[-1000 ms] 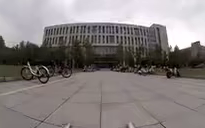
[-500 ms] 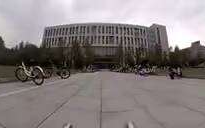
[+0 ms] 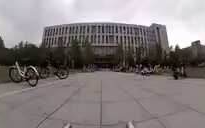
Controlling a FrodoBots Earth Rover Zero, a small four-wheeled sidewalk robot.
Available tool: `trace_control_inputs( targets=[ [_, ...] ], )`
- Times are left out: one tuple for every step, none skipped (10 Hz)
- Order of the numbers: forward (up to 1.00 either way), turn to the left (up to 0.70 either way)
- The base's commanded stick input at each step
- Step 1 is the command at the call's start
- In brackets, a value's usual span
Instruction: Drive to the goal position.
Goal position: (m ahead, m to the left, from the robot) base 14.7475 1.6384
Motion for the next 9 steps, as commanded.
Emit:
trace_control_inputs(
  targets=[
    [0.7, 0.0],
    [0.7, 0.0],
    [0.7, 0.0],
    [0.7, 0.0],
    [0.7, 0.0],
    [0.7, 0.0],
    [0.7, 0.0],
    [0.7, 0.0],
    [0.7, 0.0]
  ],
)
